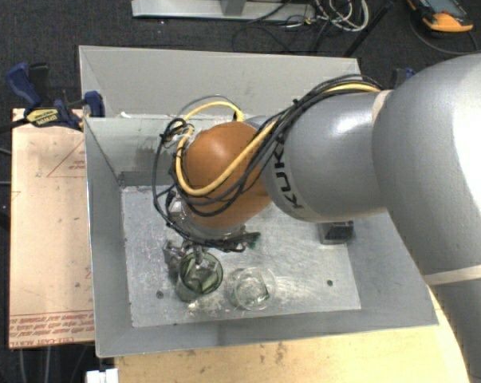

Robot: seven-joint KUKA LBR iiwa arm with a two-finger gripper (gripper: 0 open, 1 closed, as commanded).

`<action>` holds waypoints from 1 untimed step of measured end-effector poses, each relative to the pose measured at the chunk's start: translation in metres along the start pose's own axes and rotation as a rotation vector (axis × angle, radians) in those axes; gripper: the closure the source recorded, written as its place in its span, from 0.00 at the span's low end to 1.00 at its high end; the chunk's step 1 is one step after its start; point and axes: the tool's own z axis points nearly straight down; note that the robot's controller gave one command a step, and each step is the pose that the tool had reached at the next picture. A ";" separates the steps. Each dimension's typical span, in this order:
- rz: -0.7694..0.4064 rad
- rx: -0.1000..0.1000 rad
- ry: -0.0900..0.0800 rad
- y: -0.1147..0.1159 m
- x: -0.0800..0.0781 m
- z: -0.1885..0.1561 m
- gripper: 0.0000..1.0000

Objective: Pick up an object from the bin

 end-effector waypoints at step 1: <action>0.000 0.000 0.000 0.000 0.000 0.000 1.00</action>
Offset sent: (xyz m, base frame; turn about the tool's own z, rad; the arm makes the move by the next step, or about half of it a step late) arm -0.0022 0.0214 0.1757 -0.0805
